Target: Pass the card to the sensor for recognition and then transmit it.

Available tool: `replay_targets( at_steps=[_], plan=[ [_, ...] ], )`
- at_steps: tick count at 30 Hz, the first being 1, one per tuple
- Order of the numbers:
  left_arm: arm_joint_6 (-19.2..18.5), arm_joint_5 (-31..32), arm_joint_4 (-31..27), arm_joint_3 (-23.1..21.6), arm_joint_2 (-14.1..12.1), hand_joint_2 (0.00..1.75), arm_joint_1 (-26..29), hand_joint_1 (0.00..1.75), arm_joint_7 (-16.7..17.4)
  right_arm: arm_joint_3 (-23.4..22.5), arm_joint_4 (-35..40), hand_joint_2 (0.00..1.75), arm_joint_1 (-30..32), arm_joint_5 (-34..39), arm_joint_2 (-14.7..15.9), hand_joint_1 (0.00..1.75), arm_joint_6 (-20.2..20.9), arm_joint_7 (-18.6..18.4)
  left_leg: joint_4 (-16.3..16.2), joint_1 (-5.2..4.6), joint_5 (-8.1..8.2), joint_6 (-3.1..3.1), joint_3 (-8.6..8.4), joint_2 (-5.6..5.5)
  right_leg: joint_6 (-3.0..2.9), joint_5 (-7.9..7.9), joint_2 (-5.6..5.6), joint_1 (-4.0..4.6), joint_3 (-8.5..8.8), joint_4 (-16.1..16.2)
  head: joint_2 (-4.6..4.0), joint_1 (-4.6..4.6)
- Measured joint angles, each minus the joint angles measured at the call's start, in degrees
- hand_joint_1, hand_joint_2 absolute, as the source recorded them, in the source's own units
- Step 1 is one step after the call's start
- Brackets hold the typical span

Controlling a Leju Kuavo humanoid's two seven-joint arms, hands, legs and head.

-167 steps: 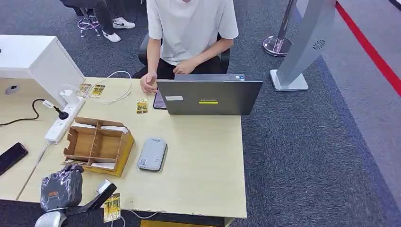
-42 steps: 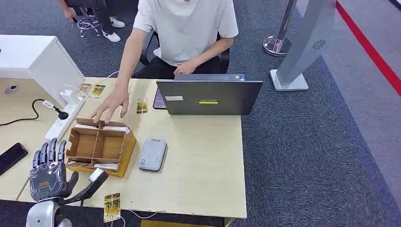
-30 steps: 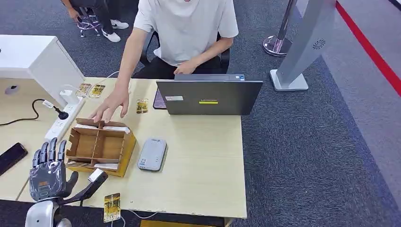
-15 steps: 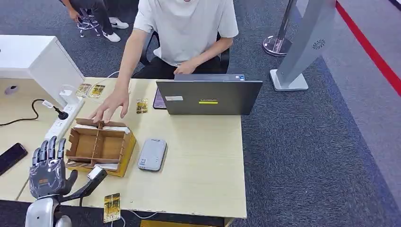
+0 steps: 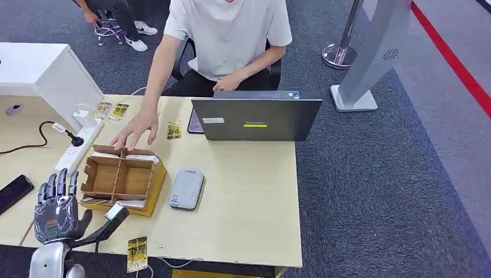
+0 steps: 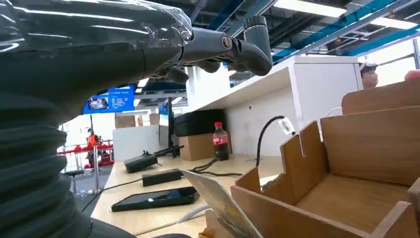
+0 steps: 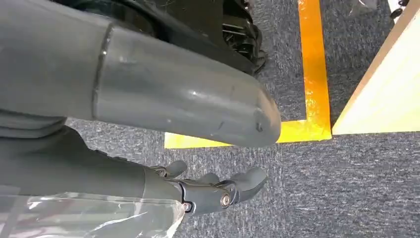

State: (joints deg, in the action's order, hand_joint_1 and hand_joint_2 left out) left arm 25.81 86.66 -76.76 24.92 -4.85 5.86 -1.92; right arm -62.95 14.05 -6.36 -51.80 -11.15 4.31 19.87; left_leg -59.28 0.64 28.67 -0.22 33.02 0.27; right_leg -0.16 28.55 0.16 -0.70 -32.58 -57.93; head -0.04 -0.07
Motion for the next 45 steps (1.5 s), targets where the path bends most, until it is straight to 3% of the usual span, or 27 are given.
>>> replay_targets(
  at_steps=[9, 10, 11, 40, 45],
  plan=[
    [-0.59, 0.0, 0.0, -0.9, -0.28, 1.75, 0.06, 0.0, 1.05, 0.0, -0.09, 0.0, -0.01, 0.0, 0.0, 0.0, 0.02, -0.15, 0.0, 0.0, 0.0, 0.0, 0.0, 0.0, 0.0, 0.0, 0.0, 0.0, 0.0, 0.0, 0.0, 0.0],
    [-0.59, 0.0, 0.0, -0.92, -0.31, 1.75, 0.06, 0.42, 1.03, 0.0, -0.11, 0.0, -0.01, 0.0, 0.0, 0.0, 0.02, -0.15, 0.0, 0.0, 0.0, 0.0, 0.0, 0.0, 0.0, 0.0, 0.0, 0.0, 0.0, 0.0, 0.0, 0.0],
    [-0.59, 0.0, 0.0, -0.92, -0.37, 1.75, 0.07, 1.75, 1.03, 0.0, -0.11, 0.0, -0.01, 0.0, 0.0, 0.0, 0.02, -0.15, 0.0, 0.0, 0.0, 0.0, 0.01, 0.0, 0.0, 0.0, 0.0, 0.0, 0.0, 0.0, 0.0, 0.0],
    [-5.57, 0.0, -0.57, -0.94, -0.41, 1.75, 0.4, 1.75, -2.01, 0.02, -0.17, 0.0, -0.01, 0.0, 0.0, 0.0, 0.15, -0.39, 0.01, 0.0, 0.0, 0.0, 0.0, -0.01, 0.0, 0.0, -0.01, 0.0, 0.01, -0.01, 0.0, 0.0],
    [-2.77, 0.0, -0.98, -0.94, -0.39, 1.75, 0.69, 1.75, -2.01, 0.0, -0.17, 0.0, -0.01, 0.15, 0.0, 0.0, 0.17, -0.63, 0.01, 0.0, 0.0, 0.0, 0.0, 0.0, 0.0, 0.0, -0.01, 0.0, 0.01, -0.01, 0.0, 0.0]
  ],
)
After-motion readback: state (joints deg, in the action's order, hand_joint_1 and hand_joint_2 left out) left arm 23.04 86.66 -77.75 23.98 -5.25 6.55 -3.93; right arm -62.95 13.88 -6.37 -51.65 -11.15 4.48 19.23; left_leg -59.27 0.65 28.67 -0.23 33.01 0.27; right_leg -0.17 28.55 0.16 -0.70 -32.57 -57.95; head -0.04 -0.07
